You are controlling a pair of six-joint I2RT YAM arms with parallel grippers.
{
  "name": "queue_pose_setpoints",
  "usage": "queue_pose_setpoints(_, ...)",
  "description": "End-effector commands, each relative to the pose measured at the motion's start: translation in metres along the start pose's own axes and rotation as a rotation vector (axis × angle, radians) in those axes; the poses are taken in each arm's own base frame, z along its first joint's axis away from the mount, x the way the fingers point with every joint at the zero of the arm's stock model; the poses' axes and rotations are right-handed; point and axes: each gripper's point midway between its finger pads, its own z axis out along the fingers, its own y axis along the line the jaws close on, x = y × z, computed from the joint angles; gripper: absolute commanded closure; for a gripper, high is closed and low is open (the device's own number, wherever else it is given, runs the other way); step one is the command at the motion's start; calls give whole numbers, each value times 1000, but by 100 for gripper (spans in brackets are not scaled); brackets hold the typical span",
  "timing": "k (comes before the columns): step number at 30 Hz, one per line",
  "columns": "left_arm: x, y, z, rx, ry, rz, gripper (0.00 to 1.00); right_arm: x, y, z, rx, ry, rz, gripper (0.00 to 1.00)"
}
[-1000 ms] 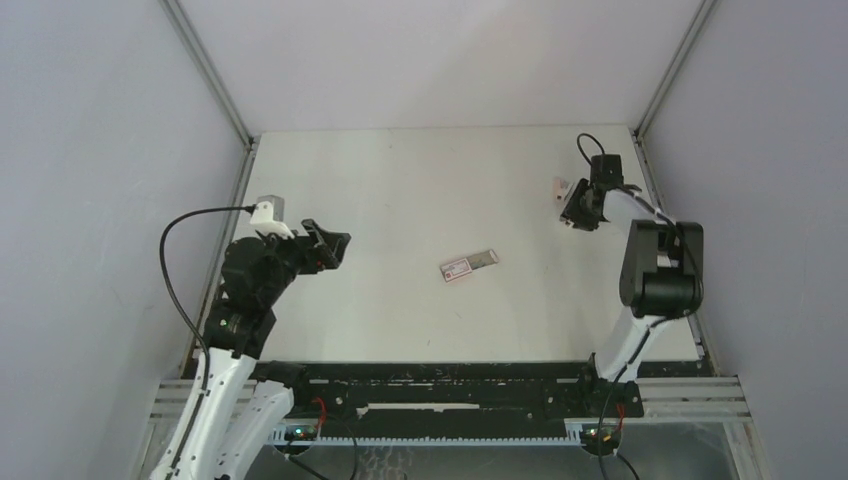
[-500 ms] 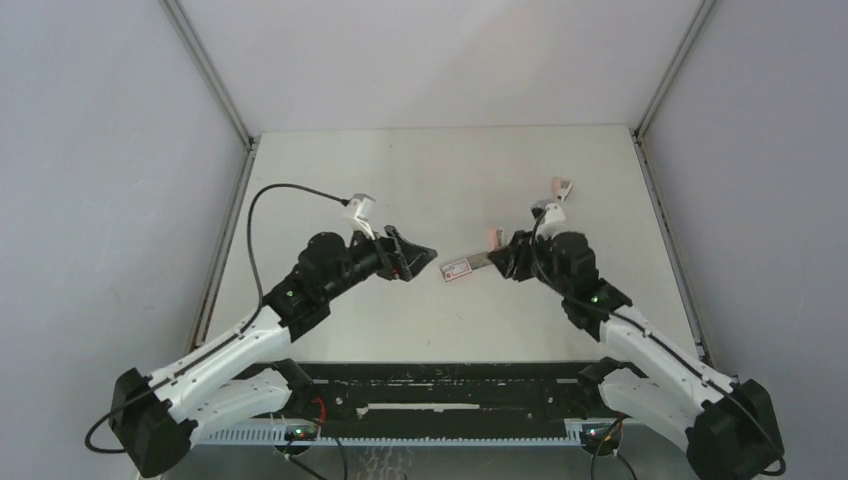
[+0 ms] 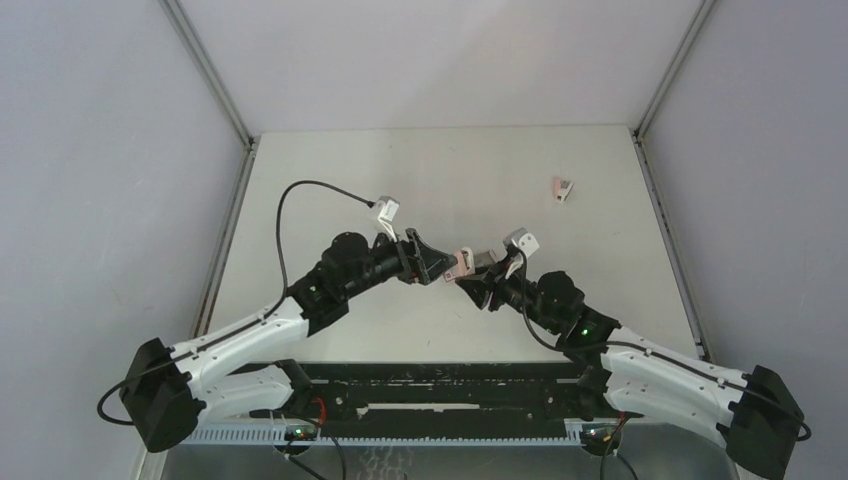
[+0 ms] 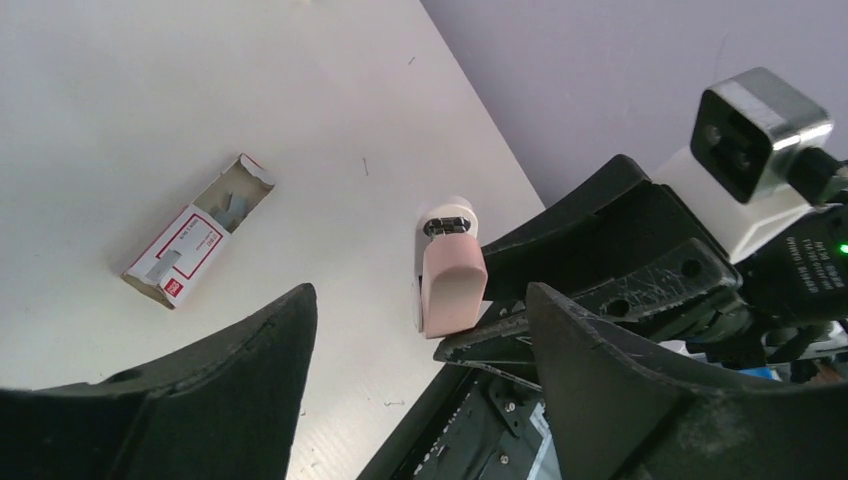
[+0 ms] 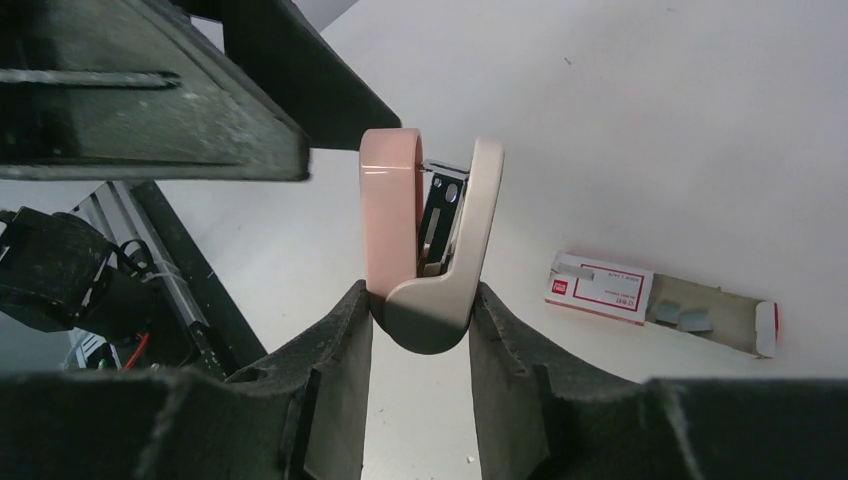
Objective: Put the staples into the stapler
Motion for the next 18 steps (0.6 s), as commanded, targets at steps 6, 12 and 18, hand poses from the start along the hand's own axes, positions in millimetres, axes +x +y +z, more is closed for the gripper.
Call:
queue_pose_setpoints(6,-9,-25,12,61,16,16,39,-22,16,10,-16,-89,-30,100)
queue_pose_setpoints(12,-6,-27,15,67,32,24,53,-18,19,10,-19,-78,-35,100)
queue_pose_setpoints(18,0,-29,18,75,54,23,56,-15,20,9,-20,-70,-37,100)
